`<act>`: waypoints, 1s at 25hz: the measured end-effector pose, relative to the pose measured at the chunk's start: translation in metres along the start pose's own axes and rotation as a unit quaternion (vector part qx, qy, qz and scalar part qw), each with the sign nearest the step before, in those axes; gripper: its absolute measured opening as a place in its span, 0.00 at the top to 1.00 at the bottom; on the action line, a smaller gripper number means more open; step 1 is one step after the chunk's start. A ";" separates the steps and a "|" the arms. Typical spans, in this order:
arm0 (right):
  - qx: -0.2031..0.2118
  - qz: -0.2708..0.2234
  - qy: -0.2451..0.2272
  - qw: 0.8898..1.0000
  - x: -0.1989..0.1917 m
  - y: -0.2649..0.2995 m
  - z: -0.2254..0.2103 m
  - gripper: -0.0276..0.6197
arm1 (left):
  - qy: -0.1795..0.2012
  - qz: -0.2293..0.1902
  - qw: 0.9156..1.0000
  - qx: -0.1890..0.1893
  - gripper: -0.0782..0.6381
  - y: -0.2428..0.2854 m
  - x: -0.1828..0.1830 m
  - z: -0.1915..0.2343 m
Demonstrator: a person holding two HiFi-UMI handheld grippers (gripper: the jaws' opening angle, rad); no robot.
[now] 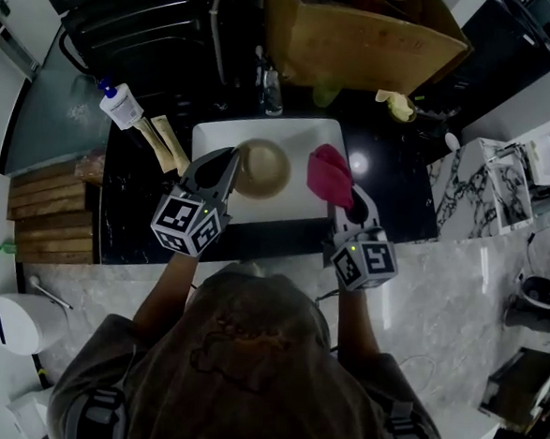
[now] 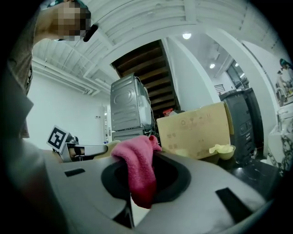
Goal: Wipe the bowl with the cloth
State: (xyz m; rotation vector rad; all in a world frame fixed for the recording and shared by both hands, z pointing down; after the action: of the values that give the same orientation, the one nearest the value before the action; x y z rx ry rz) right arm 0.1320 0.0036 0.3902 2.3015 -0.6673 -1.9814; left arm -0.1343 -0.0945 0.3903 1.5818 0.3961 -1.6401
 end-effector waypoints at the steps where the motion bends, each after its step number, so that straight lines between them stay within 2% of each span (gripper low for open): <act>1: 0.004 0.001 -0.005 1.000 0.003 0.006 -0.003 0.89 | 0.000 0.004 1.000 -0.007 0.86 0.004 0.002 0.003; 8: 0.027 0.010 -0.034 0.999 0.024 0.040 -0.039 0.89 | 0.003 0.024 0.999 -0.027 0.86 0.030 0.016 0.008; 13: 0.063 0.027 -0.064 0.996 0.035 0.065 -0.062 0.89 | -0.020 0.044 0.997 -0.056 0.86 0.047 0.019 0.005; 17: 0.096 0.039 -0.101 0.989 0.041 0.087 -0.072 0.89 | -0.036 0.067 0.994 -0.083 0.86 0.059 0.017 0.000; 25: 0.175 0.051 -0.165 0.969 0.041 0.126 -0.066 0.89 | -0.033 0.114 0.984 -0.130 0.86 0.079 0.016 0.000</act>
State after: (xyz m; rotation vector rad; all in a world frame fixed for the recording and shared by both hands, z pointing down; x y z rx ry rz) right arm 0.1614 -0.1407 0.4012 2.0541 -1.2228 -2.3834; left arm -0.0760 -0.1494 0.3989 1.3239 0.3635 -1.4005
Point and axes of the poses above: the fingertips, and each gripper's own axes: y forward along the fingers, z to its left, x out of its top, the point moved 9 cm from there along -y, backward along the fingers, and after that the axes turned 14 degrees about z, right-handed, at the moved point
